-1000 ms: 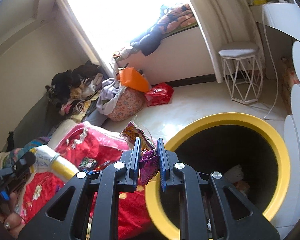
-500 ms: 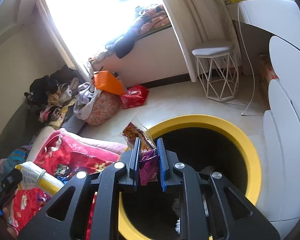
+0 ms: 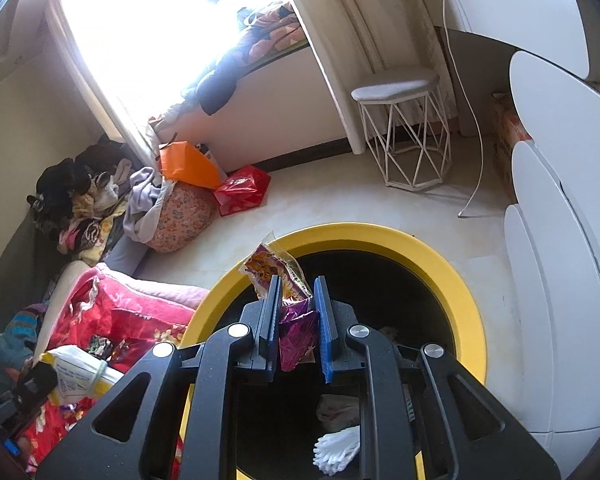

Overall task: Collect trash
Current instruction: 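Open both tools to drop the wrappers into the bin, then move both tools back to the remaining items on the bed, then grasp the purple foil wrapper with the left tool while the right tool grasps the blue glove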

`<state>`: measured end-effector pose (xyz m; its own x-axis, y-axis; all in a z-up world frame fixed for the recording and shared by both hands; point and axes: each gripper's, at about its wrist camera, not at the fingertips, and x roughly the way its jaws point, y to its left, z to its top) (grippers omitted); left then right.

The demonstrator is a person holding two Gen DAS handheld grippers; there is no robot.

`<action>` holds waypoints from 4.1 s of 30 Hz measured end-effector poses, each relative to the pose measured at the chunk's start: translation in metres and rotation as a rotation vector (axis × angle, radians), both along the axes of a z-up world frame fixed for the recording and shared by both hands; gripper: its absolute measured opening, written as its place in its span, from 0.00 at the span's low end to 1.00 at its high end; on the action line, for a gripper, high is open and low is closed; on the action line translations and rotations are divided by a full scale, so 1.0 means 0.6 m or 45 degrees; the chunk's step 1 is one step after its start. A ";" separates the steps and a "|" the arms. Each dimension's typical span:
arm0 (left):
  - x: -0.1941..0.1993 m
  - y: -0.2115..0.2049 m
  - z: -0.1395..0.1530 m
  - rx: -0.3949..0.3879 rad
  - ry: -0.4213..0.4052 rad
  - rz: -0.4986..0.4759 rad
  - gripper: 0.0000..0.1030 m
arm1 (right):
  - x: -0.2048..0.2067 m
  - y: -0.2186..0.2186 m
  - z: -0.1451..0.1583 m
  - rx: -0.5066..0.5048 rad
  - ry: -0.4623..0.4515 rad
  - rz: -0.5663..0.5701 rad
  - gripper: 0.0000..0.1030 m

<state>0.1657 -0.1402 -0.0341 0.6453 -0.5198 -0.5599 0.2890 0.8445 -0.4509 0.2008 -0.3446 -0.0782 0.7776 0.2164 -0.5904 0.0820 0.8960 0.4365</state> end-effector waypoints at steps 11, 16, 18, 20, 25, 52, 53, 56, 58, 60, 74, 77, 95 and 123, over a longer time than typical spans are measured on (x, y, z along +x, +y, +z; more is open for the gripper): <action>0.027 -0.033 -0.037 0.047 0.073 -0.035 0.02 | 0.015 -0.012 -0.018 0.044 0.085 -0.004 0.18; 0.046 -0.037 -0.052 0.017 0.133 -0.055 0.02 | 0.019 -0.027 -0.033 0.142 0.117 -0.007 0.24; 0.050 -0.037 -0.055 0.013 0.147 -0.060 0.15 | 0.018 -0.037 -0.037 0.164 0.127 -0.032 0.37; 0.045 -0.039 -0.051 0.049 0.118 -0.045 0.38 | 0.016 -0.041 -0.035 0.176 0.119 -0.043 0.43; 0.022 -0.029 -0.040 0.128 0.058 0.006 0.73 | 0.010 -0.034 -0.025 0.133 0.088 -0.059 0.51; -0.056 0.094 -0.002 0.315 -0.160 0.329 0.90 | -0.040 0.115 0.034 -0.204 -0.192 0.047 0.87; -0.055 0.101 -0.001 0.307 -0.154 0.347 0.90 | -0.040 0.119 0.036 -0.212 -0.198 0.063 0.87; -0.054 0.116 0.001 0.282 -0.138 0.372 0.90 | -0.049 0.131 0.044 -0.236 -0.235 0.097 0.89; -0.056 0.128 0.006 0.272 -0.145 0.396 0.90 | -0.053 0.139 0.048 -0.242 -0.256 0.106 0.90; -0.060 0.140 0.013 0.252 -0.159 0.403 0.90 | -0.054 0.150 0.048 -0.255 -0.262 0.119 0.91; -0.068 0.249 0.035 0.193 -0.204 0.526 0.90 | -0.085 0.233 0.065 -0.348 -0.363 0.252 0.93; -0.071 0.269 0.042 0.220 -0.222 0.549 0.90 | -0.088 0.257 0.068 -0.360 -0.368 0.297 0.93; -0.078 0.388 0.036 0.213 -0.173 0.678 0.90 | -0.080 0.387 0.077 -0.383 -0.376 0.482 0.93; -0.109 0.505 -0.064 0.185 0.062 0.689 0.90 | 0.008 0.513 -0.026 -0.357 -0.083 0.788 0.92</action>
